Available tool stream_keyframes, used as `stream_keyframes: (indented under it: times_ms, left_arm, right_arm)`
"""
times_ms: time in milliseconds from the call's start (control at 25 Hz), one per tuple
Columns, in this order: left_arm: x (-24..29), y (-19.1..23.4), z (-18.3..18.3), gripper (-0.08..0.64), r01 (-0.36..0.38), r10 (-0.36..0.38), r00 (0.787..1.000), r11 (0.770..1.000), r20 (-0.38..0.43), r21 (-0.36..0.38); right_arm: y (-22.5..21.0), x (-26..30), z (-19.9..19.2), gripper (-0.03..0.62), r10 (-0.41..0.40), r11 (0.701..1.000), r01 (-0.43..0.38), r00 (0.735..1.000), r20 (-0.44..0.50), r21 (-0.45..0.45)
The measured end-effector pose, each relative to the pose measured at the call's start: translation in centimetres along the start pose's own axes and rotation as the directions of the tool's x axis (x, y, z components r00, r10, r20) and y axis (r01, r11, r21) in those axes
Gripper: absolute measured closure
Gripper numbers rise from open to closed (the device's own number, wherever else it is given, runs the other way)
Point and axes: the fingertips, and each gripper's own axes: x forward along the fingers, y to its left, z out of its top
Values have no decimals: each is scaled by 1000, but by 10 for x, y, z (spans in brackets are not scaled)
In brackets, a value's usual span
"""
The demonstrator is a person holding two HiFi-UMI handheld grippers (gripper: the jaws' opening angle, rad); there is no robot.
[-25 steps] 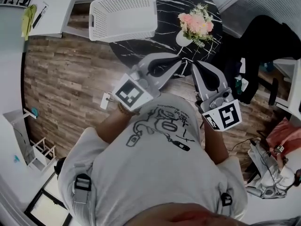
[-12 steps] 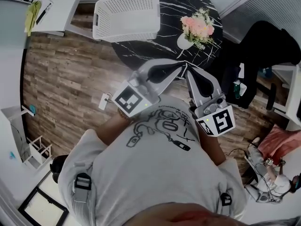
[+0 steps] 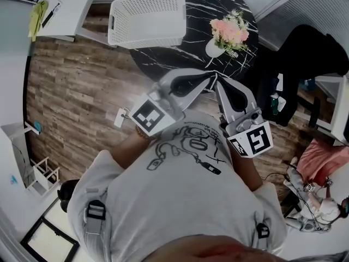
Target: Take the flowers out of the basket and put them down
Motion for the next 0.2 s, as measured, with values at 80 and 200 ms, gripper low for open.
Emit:
stream_keyframes:
  times_ms: [80, 200]
  left_arm:
    - [0, -1, 0, 557, 3, -3, 1000, 1000, -2, 2]
    - [-1, -3, 0, 557, 6, -6, 1000, 1000, -4, 6]
  right_arm:
    - [1, -1, 1, 586, 0, 1000, 0, 1000, 0, -5]
    - [2, -2, 2, 586, -2, 1000, 2, 1000, 3, -6]
